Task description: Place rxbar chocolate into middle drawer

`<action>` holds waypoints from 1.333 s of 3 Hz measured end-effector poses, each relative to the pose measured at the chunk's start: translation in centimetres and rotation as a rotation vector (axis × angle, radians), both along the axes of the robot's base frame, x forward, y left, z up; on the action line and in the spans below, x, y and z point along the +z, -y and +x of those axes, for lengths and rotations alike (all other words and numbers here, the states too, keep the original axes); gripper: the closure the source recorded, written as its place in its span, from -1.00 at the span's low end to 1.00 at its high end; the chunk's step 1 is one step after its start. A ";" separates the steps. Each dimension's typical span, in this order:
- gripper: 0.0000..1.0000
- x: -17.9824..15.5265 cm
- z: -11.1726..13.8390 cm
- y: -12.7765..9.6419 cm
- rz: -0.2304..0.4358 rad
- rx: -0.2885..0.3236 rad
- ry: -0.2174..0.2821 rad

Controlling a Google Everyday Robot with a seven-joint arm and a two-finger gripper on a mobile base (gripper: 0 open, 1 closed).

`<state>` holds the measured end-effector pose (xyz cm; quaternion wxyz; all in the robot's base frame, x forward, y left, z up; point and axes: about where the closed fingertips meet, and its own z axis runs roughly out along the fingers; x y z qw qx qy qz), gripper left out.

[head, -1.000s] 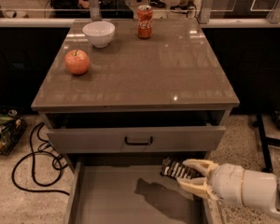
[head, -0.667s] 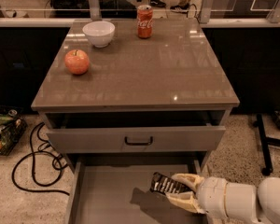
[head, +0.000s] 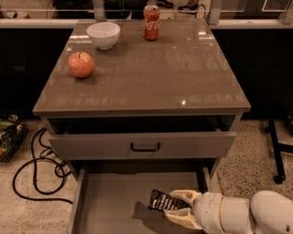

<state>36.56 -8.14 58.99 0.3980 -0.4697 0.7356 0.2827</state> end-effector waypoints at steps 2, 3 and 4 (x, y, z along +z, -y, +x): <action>1.00 -6.9 6.2 -1.5 -0.004 -0.011 -0.001; 1.00 -11.7 9.0 -3.1 -0.025 0.001 -0.014; 1.00 -15.0 10.3 -4.9 -0.048 0.025 -0.032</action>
Offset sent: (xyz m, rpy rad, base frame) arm 0.1137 0.0323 -0.1331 0.0025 -0.0025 -0.0062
